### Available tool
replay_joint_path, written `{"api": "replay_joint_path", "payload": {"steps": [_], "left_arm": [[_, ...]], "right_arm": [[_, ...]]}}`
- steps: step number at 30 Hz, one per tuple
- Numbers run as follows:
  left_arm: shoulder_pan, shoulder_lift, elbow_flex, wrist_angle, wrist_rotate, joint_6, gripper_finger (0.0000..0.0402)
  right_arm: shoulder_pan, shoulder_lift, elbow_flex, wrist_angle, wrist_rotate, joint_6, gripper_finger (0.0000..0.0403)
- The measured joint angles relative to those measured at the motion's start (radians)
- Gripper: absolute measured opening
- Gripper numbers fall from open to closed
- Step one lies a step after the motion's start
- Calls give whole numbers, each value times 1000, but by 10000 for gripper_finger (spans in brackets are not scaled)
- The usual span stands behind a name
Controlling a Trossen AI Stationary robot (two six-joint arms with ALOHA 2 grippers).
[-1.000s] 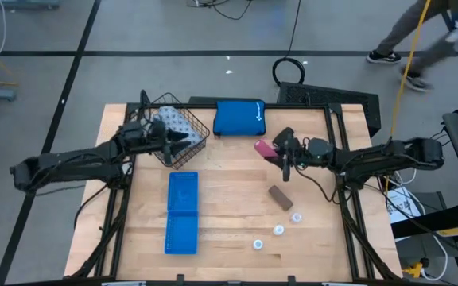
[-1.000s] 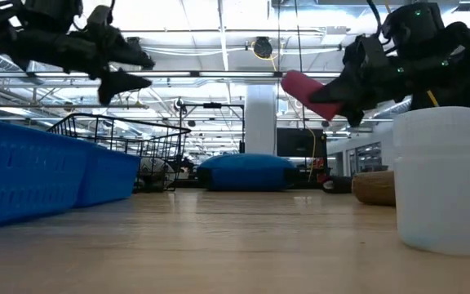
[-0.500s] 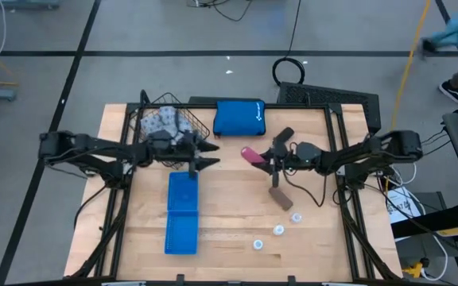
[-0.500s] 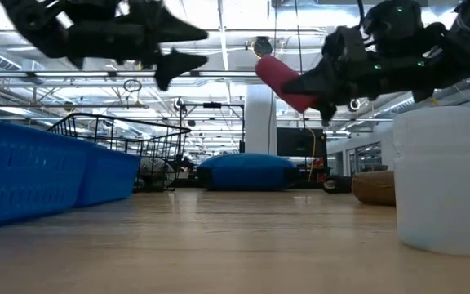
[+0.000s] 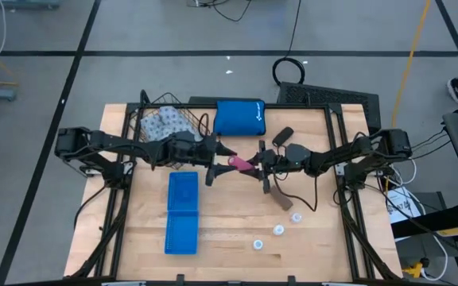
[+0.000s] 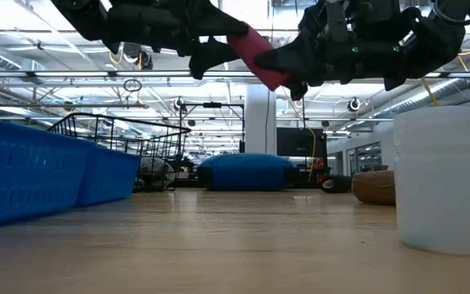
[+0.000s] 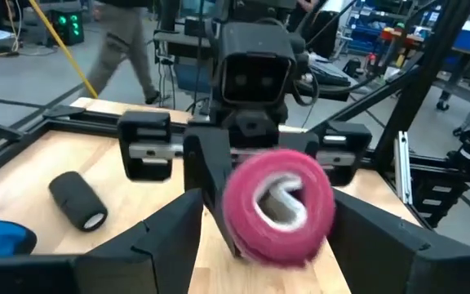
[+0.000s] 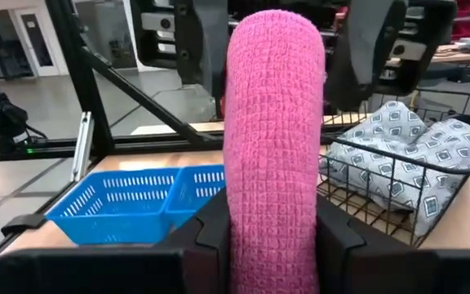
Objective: Pick & place medical supplies in basket/bin
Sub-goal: Put the pink bandage into the top blue bin
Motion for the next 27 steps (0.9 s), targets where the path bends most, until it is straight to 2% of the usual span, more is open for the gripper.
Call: {"api": "replay_joint_path", "payload": {"steps": [15, 18, 23, 27], "left_arm": [[0, 2, 0, 4, -39, 0, 250], [0, 2, 0, 5, -39, 0, 216], [0, 2, 0, 28, -42, -7, 124], [0, 2, 0, 29, -43, -5, 70]], "right_arm": [[-1, 0, 0, 3, 2, 1, 89], [-1, 0, 0, 2, 4, 1, 89], [-2, -1, 0, 7, 6, 1, 89], [-2, -1, 0, 5, 6, 8, 89]]}}
